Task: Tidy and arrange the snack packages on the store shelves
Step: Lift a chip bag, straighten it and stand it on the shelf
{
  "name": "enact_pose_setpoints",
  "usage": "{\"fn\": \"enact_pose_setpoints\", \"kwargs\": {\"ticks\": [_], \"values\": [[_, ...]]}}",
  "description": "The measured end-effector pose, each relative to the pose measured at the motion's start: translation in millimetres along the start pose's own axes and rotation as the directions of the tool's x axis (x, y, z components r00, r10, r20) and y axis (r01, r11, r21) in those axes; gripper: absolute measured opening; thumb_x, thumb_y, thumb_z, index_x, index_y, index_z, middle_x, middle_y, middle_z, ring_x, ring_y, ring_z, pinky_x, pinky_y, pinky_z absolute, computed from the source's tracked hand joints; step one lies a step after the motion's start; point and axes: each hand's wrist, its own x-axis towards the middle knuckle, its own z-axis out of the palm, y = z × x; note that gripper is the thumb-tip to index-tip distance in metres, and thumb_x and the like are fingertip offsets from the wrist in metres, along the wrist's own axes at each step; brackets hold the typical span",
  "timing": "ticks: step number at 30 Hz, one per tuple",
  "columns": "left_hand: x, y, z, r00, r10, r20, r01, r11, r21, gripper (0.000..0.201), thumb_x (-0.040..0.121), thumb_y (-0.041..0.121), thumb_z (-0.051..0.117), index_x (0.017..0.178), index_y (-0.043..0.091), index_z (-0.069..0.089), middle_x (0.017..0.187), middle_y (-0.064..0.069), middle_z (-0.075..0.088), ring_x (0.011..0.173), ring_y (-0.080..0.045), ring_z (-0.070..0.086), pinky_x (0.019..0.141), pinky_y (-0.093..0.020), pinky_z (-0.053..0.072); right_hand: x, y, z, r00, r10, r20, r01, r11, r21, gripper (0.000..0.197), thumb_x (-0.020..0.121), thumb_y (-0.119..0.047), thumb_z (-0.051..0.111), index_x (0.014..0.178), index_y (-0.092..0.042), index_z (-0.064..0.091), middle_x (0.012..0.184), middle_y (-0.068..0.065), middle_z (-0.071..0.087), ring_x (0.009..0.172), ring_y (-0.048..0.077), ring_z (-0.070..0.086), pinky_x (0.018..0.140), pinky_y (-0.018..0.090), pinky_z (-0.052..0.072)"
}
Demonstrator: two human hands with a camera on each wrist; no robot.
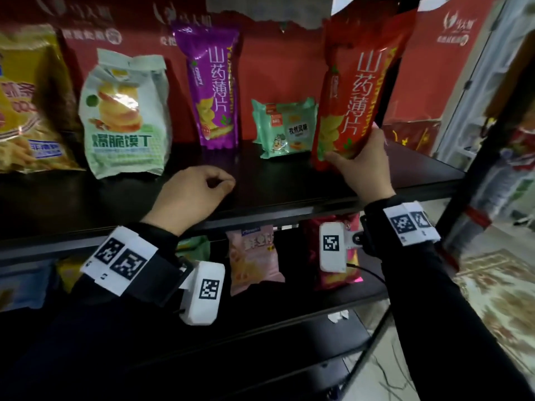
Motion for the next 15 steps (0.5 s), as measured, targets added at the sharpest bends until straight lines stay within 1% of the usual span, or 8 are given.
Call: {"fn": "enact_pose_setpoints", "kwargs": {"ticks": [4,7,9,11,12,13,14,15], "values": [[-2.6,1.6,-0.3,1.000,-0.005,-0.007,0.005,0.999,0.037,0.008,0.089,0.038,0.063,0.094,0.036,0.068,0.114,0.007,0.068,0.112,-0.017,0.058,0.096,-0.037,0.046,-0.3,4.1,4.2,0.996,0.045,0.075,-0.042,0.998,-0.044,0.074,0.080,-0.030,0.075,0.137,-0.009,0.032,0.132,0.008,0.055,0.120,0.026,0.053,0.096,0.034,0.041],[-4.9,3.3,0.4,1.000,0.002,-0.025,-0.001,0.999,0.044,0.008,0.088,0.039,0.064,0.094,0.035,0.068,0.114,0.005,0.068,0.110,-0.018,0.059,0.093,-0.037,0.047,0.4,3.7,2.8,0.992,0.072,0.106,-0.068,0.997,-0.043,0.077,0.079,-0.032,0.075,0.138,-0.010,0.031,0.134,0.007,0.053,0.122,0.025,0.052,0.101,0.038,0.042],[-6.5,3.8,0.3,0.999,0.003,-0.036,-0.002,0.999,0.033,0.006,0.088,0.039,0.064,0.092,0.036,0.067,0.112,0.006,0.068,0.109,-0.017,0.059,0.091,-0.035,0.048,-2.2,2.2,1.8,0.991,0.071,0.109,-0.070,0.997,-0.014,0.088,0.076,-0.034,0.078,0.143,-0.009,0.026,0.140,0.007,0.047,0.129,0.024,0.046,0.106,0.039,0.038],[-8.2,2.0,-1.6,0.999,-0.002,-0.046,0.003,1.000,0.022,0.002,0.088,0.038,0.064,0.089,0.038,0.066,0.110,0.006,0.068,0.108,-0.015,0.059,0.089,-0.032,0.048,-8.9,-3.7,-1.6,0.999,0.050,-0.009,-0.048,0.991,0.128,0.092,0.076,-0.030,0.078,0.147,-0.008,0.022,0.147,0.008,0.037,0.136,0.021,0.035,0.114,0.039,0.030],[-8.7,-0.4,-3.2,0.999,-0.004,-0.051,0.005,1.000,0.011,0.001,0.088,0.037,0.064,0.088,0.038,0.066,0.108,0.007,0.069,0.107,-0.014,0.059,0.088,-0.031,0.047,-14.1,-9.3,-4.1,0.992,0.031,-0.124,-0.002,0.973,0.230,0.083,0.080,-0.025,0.074,0.145,-0.006,0.027,0.145,0.009,0.038,0.136,0.021,0.035,0.114,0.039,0.030],[-9.6,-4.0,-5.4,0.998,-0.006,-0.059,0.006,1.000,0.000,0.002,0.088,0.035,0.065,0.087,0.037,0.066,0.105,0.008,0.069,0.106,-0.013,0.059,0.087,-0.029,0.046,-21.2,-17.0,-5.9,0.967,-0.007,-0.254,0.091,0.944,0.319,0.066,0.083,-0.019,0.069,0.138,-0.004,0.035,0.137,0.010,0.044,0.129,0.020,0.041,0.110,0.039,0.034],[-11.0,-8.8,-9.1,0.997,-0.011,-0.076,0.010,1.000,-0.006,0.003,0.088,0.034,0.066,0.086,0.036,0.067,0.101,0.010,0.068,0.105,-0.012,0.060,0.085,-0.027,0.045,-28.7,-29.0,-5.8,0.927,-0.069,-0.369,0.214,0.905,0.368,0.048,0.085,-0.013,0.063,0.127,-0.003,0.044,0.124,0.009,0.050,0.118,0.019,0.049,0.103,0.039,0.041],[-12.5,-14.5,-14.2,0.995,-0.021,-0.101,0.020,1.000,-0.006,0.005,0.088,0.032,0.066,0.085,0.036,0.067,0.097,0.011,0.066,0.103,-0.011,0.060,0.083,-0.025,0.043,-34.6,-43.2,-3.3,0.885,-0.157,-0.439,0.340,0.862,0.377,0.033,0.085,-0.008,0.058,0.116,-0.002,0.048,0.110,0.007,0.054,0.105,0.014,0.053,0.094,0.035,0.046]]}}
